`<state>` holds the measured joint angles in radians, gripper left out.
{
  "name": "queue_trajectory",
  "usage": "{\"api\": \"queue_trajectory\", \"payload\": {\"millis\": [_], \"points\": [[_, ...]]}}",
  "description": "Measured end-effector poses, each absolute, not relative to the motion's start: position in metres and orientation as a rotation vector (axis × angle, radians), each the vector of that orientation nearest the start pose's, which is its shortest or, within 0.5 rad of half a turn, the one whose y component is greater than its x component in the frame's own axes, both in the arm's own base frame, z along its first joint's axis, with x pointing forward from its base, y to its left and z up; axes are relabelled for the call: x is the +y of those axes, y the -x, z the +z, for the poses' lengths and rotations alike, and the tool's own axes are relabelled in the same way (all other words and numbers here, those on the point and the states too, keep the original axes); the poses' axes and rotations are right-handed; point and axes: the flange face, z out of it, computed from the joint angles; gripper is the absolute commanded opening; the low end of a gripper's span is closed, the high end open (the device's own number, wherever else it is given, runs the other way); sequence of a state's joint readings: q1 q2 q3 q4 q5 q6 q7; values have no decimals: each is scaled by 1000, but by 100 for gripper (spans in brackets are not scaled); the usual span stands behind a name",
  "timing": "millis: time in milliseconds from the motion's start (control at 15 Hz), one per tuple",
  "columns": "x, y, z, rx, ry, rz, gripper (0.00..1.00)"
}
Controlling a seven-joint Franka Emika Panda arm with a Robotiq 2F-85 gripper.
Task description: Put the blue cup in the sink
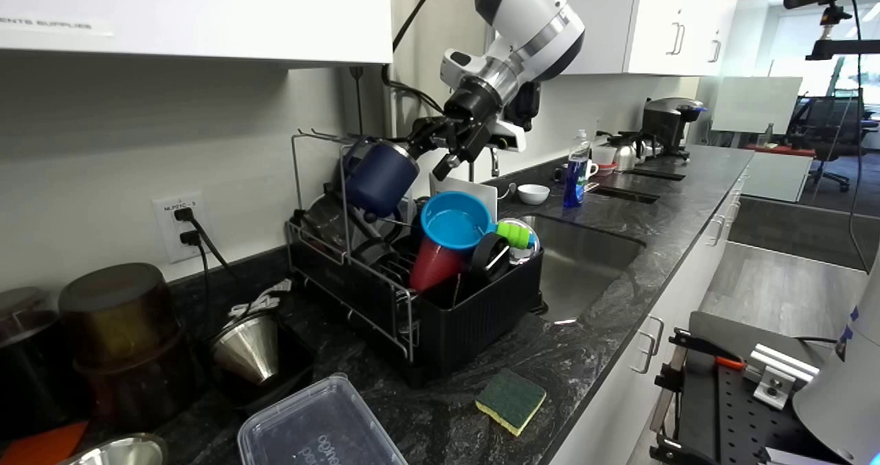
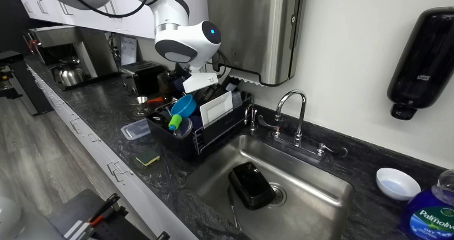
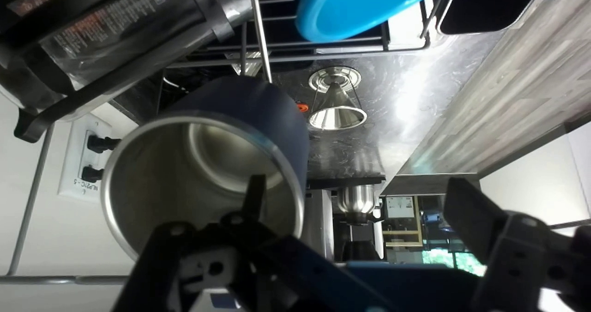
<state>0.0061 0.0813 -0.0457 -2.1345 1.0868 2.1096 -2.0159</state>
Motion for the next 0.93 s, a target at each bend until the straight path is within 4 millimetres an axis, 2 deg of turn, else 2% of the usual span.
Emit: {"api": "queue_trajectory", "payload": {"millis": [600,733,933], "points": [[24,-557,377,-1534,1902,-939,4],[24,-557,377,-1534,1900,-943,0],[23,-557,377,-1529,1899,-951,2]]}}
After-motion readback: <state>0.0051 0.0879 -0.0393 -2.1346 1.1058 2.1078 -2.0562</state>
